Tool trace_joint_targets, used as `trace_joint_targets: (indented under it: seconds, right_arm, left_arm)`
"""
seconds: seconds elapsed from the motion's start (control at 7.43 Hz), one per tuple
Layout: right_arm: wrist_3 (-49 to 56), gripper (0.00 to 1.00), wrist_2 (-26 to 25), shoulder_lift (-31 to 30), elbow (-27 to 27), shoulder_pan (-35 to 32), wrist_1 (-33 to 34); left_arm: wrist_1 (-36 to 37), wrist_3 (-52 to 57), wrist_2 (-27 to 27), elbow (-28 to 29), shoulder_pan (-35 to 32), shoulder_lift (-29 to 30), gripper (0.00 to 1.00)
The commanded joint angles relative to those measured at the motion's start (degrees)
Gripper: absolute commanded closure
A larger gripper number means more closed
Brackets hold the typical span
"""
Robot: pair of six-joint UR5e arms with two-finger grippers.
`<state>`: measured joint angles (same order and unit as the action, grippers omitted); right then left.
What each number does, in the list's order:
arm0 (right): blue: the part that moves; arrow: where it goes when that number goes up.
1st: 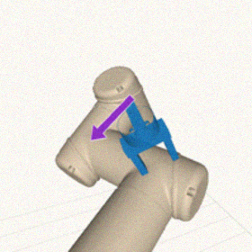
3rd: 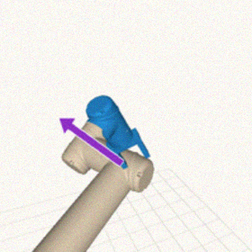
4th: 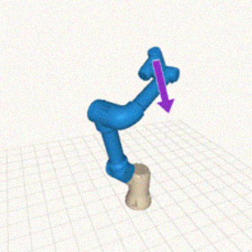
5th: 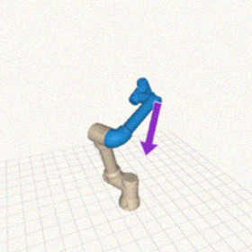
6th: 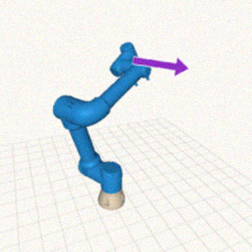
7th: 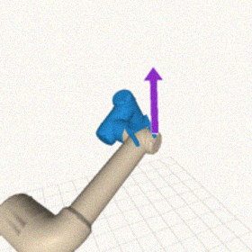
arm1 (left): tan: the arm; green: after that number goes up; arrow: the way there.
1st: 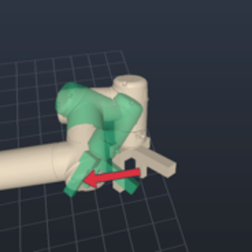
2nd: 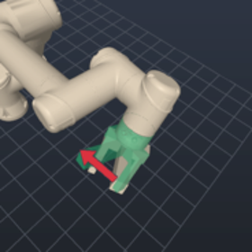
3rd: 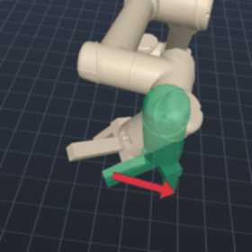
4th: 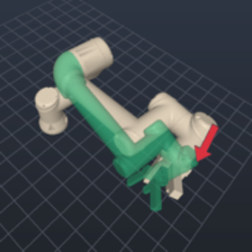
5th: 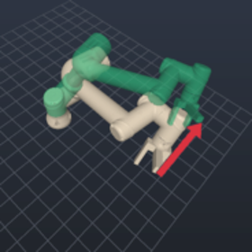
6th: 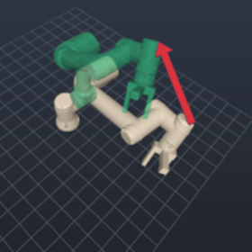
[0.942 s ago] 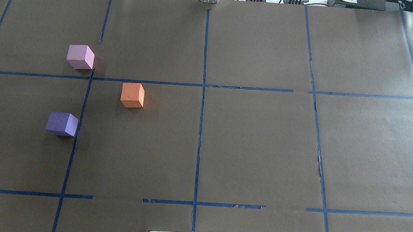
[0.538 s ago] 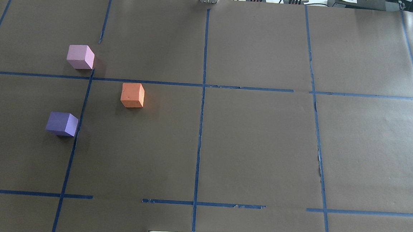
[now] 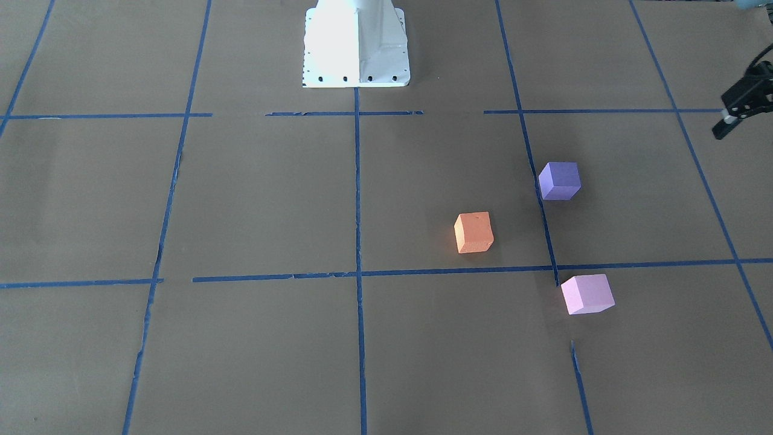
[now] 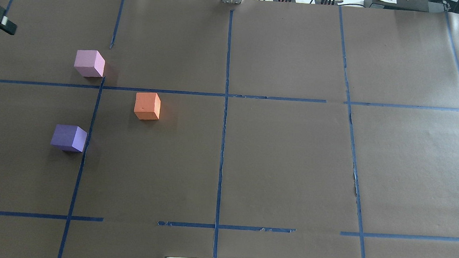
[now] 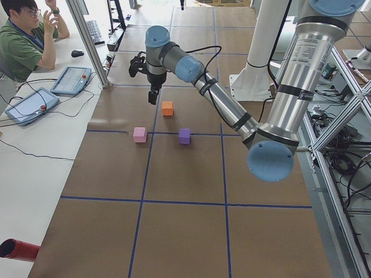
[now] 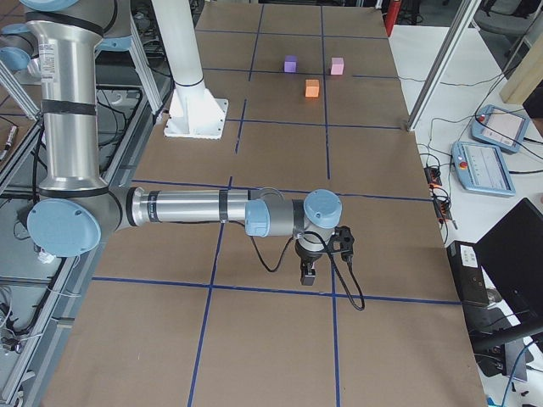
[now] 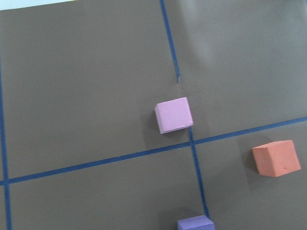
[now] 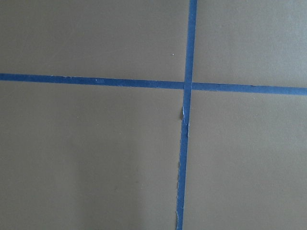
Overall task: Arrange blocks in a line
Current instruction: 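Move the left gripper down over the orange cube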
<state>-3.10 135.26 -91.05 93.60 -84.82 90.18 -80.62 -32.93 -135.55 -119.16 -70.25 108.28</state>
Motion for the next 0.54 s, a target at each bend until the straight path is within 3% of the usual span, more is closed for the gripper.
trace_joint_targets:
  seconds: [0.0, 0.27, 0.4]
  right_arm:
    - [-0.1, 0.00, 0.0, 0.0, 0.0, 0.0, 0.0]
    - [0.0, 0.00, 0.0, 0.0, 0.0, 0.0, 0.0]
    - [0.0, 0.00, 0.1, 0.0, 0.0, 0.0, 0.1]
  left_arm:
    - [0.1, -17.0, 7.8, 0.1, 12.4, 7.6, 0.00]
    - [0.1, -23.6, 16.3, 8.8, 23.3, 14.2, 0.00]
    - [-0.1, -25.2, 20.0, 11.4, 26.3, 14.8, 0.00]
